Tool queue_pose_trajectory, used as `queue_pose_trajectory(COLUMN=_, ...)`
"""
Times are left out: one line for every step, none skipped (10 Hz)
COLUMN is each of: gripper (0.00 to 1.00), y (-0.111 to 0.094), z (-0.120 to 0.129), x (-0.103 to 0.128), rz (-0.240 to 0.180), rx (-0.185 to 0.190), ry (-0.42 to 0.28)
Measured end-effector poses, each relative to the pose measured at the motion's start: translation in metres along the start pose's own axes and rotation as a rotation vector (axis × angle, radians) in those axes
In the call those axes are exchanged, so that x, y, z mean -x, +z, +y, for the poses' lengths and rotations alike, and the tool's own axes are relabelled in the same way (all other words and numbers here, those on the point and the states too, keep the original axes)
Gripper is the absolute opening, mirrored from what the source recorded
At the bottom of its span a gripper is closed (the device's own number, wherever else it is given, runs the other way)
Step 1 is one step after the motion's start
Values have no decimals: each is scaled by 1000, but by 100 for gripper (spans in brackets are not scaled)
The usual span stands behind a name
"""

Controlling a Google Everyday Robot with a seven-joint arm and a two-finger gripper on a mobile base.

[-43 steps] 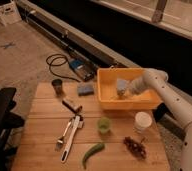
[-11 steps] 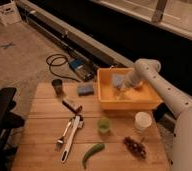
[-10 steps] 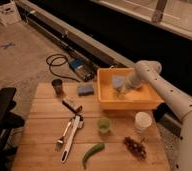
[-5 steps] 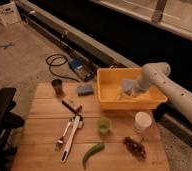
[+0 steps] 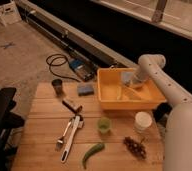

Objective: Wipe tray with towel

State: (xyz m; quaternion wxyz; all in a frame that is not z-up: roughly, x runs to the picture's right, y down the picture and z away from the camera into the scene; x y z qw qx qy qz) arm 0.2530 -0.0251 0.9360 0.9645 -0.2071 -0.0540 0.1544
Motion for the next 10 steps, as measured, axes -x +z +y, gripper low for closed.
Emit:
queue_pose_trajectory(gripper=0, y=2, z=-1, x=5, rz=-4, rx=2, ry=-8)
queue_pose_trajectory(gripper=0, y=4, z=4, x=10, rz=-7, rx=11, ry=-22)
queue_pose_trajectory(gripper=0, y=2, z=10, x=12, rz=-9, rx=14, ry=-31)
queue_pose_trajectory(gripper=0, y=-2, z=24, x=11, rz=0, rx=21, ry=-38)
queue_pose_trajectory(gripper=0, y=-8, z=40, x=8, rz=8, rx=25, ry=-37)
queue_pose_trajectory(gripper=0, y=-17, z=57, x=-1, rz=22, rx=22, ry=-29)
queue_pose_trajectory(gripper=0, y=-25, z=68, x=-9, rz=32, rx=16, ry=-20)
queue_pose_trajectory(gripper=0, y=-34, z=80, x=-17, rz=42, rx=8, ry=-12)
queue_pose_trajectory(gripper=0, y=-38, z=84, x=-22, rz=46, rx=4, ry=0)
queue_pose_trajectory(gripper=0, y=-39, z=84, x=-24, rz=45, rx=4, ry=5)
